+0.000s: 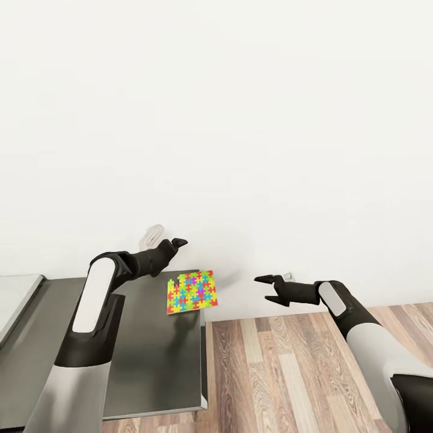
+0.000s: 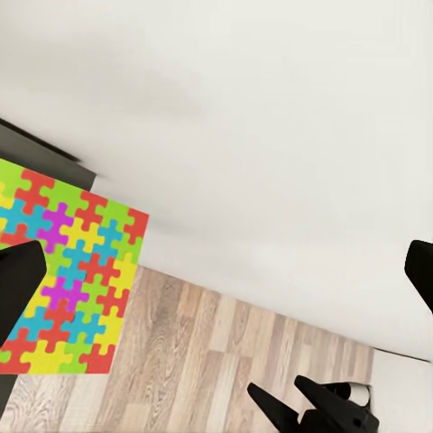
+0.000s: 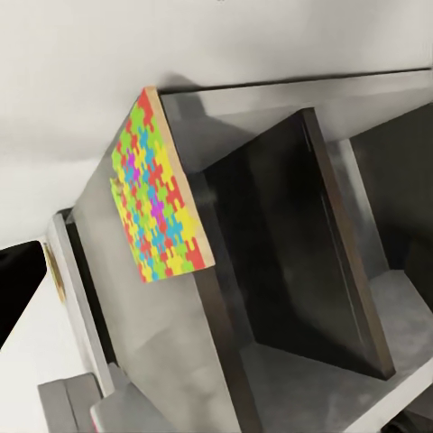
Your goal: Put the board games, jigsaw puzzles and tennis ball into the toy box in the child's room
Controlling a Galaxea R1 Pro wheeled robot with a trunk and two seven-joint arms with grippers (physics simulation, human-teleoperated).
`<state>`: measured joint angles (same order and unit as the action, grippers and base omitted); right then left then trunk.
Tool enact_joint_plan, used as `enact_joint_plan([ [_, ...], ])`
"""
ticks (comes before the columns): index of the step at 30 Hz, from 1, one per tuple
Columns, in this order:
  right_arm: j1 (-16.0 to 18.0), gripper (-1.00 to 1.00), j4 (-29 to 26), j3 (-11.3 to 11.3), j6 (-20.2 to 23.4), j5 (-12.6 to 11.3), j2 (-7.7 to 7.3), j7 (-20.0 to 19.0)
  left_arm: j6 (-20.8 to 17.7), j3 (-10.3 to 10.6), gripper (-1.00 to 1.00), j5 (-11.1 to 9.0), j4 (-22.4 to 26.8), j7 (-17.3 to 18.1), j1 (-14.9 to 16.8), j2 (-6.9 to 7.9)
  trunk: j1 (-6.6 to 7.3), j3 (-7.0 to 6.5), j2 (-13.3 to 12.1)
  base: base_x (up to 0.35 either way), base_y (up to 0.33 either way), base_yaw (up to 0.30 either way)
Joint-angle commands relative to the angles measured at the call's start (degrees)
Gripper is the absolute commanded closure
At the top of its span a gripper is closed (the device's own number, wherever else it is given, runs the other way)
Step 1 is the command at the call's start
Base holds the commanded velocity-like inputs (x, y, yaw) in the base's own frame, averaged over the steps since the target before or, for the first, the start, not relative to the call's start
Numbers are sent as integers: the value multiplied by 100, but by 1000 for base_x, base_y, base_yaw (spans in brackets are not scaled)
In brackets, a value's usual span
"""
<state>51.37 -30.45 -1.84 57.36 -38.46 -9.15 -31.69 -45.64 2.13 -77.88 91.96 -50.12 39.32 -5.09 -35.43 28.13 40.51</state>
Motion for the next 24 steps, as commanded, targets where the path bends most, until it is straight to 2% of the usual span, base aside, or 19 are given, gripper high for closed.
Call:
enact_joint_plan([
  [1, 6, -100, 6, -21, 24, 39, 1, -36, -6, -2, -100, -57, 6, -60, 5, -2, -1, 7, 6, 0, 0, 0],
  [16, 38, -100, 135, -39, 7, 16, -17, 177, -6, -2, -100, -76, 6, -60, 5, -1, -1, 7, 6, 0, 0, 3],
  [24, 48, -100, 153, -43, 5, 9, -23, 251, -6, -1, -100, -77, 6, -58, 5, -1, -1, 7, 6, 0, 0, 150],
])
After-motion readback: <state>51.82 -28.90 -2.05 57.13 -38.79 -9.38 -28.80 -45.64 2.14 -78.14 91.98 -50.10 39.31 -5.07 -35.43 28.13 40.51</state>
